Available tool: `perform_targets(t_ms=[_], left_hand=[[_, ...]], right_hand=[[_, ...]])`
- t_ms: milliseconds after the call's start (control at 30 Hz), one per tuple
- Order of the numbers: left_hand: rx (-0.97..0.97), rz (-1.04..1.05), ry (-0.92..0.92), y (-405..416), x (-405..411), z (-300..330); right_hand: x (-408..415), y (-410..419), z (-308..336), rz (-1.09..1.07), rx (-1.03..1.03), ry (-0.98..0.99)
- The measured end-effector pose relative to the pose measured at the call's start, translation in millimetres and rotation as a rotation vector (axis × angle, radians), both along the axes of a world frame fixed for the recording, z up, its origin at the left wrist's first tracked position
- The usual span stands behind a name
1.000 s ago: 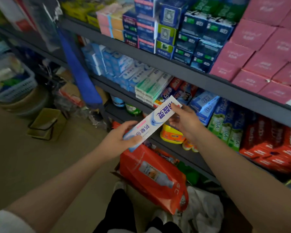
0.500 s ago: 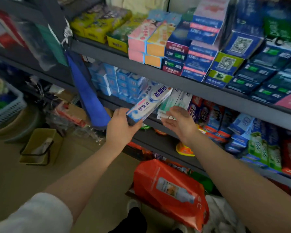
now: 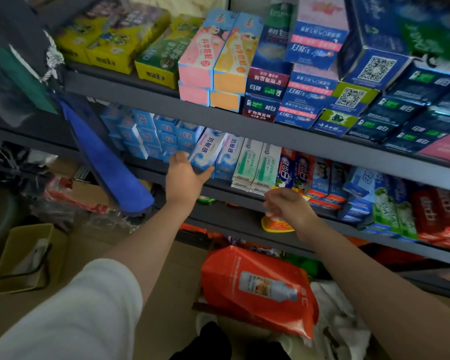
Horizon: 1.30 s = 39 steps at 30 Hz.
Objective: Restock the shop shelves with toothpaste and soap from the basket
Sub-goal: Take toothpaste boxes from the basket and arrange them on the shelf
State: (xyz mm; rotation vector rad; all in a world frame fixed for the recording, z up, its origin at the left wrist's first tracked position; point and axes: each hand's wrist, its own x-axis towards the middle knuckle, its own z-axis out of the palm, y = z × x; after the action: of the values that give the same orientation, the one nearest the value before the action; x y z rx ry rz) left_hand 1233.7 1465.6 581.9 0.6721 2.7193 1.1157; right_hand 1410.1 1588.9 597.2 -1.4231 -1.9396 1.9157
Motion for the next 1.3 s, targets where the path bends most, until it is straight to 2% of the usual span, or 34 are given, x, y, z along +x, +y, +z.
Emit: perform_targets(t_ms=[100, 200, 267, 367, 600, 1033, 1167, 1233, 1300], left_hand=[[0.051, 0.000, -0.080, 6.6, -2.6, -1.3], [0.087, -0.119, -0.090, 3.6, -5.5, -4.1], [-0.024, -0.253, 0.038, -2.0, -6.1, -4.4], [-0.334, -0.387, 0.304, -7.8, -11.2, -2.6], [-0.456, -0.425, 0.413, 9.8, -17.1, 14.8], [-0.451, -0.433, 0.452, 7.3, -31.3, 11.5], [-0.475, -0.379, 0.465, -3.3, -16.1, 12.4], [-0.393, -0.450, 0.494, -10.1, 4.5, 12.9], [-0.342, -0.631, 0.488, -13.8, 31.0, 11.9]], right_hand=[[-1.2, -3.7, 0.6, 0.047, 0.020, -0.003], [3.4, -5.5, -4.7, 0.061, 0.022, -0.011], [8.2, -4.7, -10.0, 0.061, 0.023, -0.028], [14.2, -3.1, -16.6, 0.064, 0.035, -0.061], [21.6, -6.6, -25.9, 0.070, 0.051, -0.090], [5.1, -11.5, -26.4, 0.082, 0.097, -0.045], [9.4, -10.5, -22.7, 0.088, 0.129, -0.030], [18.4, -6.9, -20.0, 0.055, 0.138, -0.023], [34.5, -3.3, -17.6, 0.013, 0.148, -0.029]])
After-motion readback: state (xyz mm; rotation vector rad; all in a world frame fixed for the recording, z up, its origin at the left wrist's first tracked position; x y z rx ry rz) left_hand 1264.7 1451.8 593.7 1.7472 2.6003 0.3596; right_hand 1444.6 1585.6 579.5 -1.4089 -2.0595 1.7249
